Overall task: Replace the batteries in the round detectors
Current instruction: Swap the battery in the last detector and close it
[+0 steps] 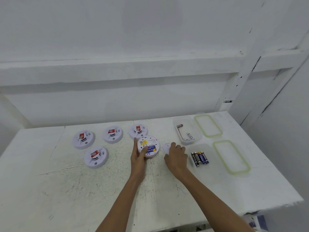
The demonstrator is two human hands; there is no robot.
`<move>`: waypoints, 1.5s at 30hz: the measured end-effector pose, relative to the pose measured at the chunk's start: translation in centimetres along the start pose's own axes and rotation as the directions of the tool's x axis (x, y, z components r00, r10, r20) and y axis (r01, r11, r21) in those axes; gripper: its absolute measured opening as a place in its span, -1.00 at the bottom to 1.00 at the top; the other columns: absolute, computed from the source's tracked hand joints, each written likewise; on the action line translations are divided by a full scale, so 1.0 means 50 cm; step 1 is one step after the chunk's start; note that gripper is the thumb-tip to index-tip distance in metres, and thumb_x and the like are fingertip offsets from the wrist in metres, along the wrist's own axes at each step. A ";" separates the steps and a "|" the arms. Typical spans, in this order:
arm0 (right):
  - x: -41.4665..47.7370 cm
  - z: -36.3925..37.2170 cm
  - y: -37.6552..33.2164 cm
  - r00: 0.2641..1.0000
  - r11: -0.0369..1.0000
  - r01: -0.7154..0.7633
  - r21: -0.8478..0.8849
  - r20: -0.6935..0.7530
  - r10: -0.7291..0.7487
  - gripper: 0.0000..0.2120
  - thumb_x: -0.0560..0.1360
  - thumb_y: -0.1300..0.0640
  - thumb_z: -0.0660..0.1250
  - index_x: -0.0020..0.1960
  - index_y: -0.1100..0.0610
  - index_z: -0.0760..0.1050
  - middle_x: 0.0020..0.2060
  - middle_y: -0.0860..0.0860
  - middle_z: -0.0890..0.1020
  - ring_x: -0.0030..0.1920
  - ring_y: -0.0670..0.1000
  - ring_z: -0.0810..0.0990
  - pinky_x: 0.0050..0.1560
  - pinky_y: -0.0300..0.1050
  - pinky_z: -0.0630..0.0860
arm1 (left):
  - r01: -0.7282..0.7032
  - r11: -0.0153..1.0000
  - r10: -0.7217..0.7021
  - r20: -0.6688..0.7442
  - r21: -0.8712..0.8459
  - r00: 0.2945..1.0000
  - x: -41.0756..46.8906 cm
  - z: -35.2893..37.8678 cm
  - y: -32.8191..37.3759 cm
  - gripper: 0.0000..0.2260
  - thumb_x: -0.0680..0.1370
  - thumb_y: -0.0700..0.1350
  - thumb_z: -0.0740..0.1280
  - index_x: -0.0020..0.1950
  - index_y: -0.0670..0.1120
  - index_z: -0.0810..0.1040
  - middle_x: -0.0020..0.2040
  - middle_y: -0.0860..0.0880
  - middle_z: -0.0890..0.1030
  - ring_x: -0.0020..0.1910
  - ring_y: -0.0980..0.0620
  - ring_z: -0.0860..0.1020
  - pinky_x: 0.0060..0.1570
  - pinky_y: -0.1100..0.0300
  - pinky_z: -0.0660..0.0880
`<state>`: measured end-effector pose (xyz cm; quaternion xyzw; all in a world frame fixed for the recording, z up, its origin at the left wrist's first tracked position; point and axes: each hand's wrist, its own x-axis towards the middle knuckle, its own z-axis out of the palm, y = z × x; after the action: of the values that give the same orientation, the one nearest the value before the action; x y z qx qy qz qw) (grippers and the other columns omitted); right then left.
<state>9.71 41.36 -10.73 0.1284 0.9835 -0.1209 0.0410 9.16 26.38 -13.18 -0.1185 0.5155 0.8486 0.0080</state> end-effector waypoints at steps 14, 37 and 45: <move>-0.012 -0.045 0.017 0.963 0.887 0.158 0.434 -0.267 -0.041 -0.42 0.42 0.03 0.41 0.38 0.12 0.34 0.17 0.08 0.55 0.16 0.06 0.45 -0.13 -0.14 0.40 | 0.180 0.965 -0.192 -0.046 -0.189 0.980 -0.011 0.006 0.006 -0.61 0.70 0.13 0.20 0.49 0.05 0.51 0.34 -0.13 0.64 0.26 -0.26 0.64 0.06 -0.26 0.65; -0.031 -0.042 -0.053 0.913 0.852 0.402 0.335 -0.213 -0.348 -0.40 0.41 -0.08 0.38 0.39 0.03 0.33 0.13 -0.02 0.58 0.07 0.01 0.43 -0.12 -0.10 0.53 | 0.188 0.949 -0.204 -0.040 -0.255 0.978 0.003 -0.002 -0.012 -0.74 0.76 -0.02 0.11 0.37 -0.09 0.43 0.38 -0.21 0.57 0.29 -0.24 0.56 -0.06 -0.11 0.65; -0.030 -0.035 -0.048 0.892 0.840 0.447 0.308 -0.221 -0.394 -0.44 0.48 -0.07 0.35 0.43 0.07 0.35 0.13 0.05 0.62 0.13 0.08 0.48 -0.02 0.00 0.54 | 0.258 0.905 -0.258 0.045 -0.339 0.965 0.007 0.009 -0.009 -0.58 0.74 -0.03 0.08 0.50 -0.20 0.46 0.39 -0.26 0.57 0.36 -0.26 0.54 0.11 -0.06 0.65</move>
<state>10.45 39.17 -8.32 -0.0772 0.9501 -0.2905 -0.0835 8.77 26.97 -13.43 -0.1856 0.3401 0.9166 0.0991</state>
